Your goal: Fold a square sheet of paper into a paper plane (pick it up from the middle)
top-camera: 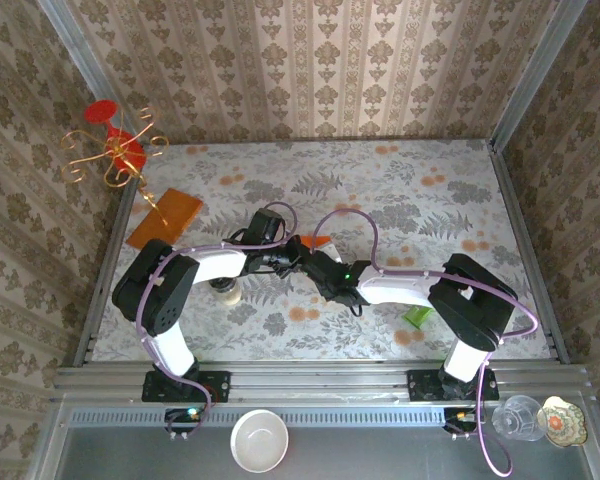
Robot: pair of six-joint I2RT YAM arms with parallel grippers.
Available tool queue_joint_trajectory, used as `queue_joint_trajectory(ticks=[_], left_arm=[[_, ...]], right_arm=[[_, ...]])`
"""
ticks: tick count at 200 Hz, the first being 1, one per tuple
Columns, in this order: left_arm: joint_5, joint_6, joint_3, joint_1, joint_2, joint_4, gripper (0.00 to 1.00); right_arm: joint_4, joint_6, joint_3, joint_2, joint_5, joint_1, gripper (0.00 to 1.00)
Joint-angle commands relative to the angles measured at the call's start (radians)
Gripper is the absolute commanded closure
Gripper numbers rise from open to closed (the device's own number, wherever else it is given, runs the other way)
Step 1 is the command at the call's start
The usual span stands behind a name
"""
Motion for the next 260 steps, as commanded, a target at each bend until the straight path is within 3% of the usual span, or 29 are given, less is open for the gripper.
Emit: queue_joint_trajectory(ticks=[1, 83, 122, 152, 211, 260], left_arm=[[-0.004, 0.021, 0.026, 0.002, -0.039, -0.022, 0.96], [-0.002, 0.026, 0.027, 0.010, -0.051, -0.036, 0.94], [-0.019, 0.054, 0.031, 0.044, -0.093, -0.086, 0.80], [-0.056, 0.084, 0.018, 0.084, -0.145, -0.137, 0.71], [-0.062, 0.058, -0.049, 0.090, -0.176, -0.090, 0.70], [-0.057, 0.041, -0.066, 0.040, -0.137, -0.034, 0.70]], right_arm=[[0.012, -0.013, 0.008, 0.014, 0.029, 0.006, 0.64], [0.019, -0.029, -0.014, 0.007, 0.008, 0.005, 0.84], [0.044, -0.029, -0.039, -0.008, -0.051, -0.001, 0.91], [0.095, -0.004, -0.074, -0.025, -0.144, -0.022, 0.93], [0.251, 0.084, -0.158, -0.075, -0.405, -0.113, 0.97], [0.365, 0.179, -0.205, -0.093, -0.643, -0.215, 0.98]])
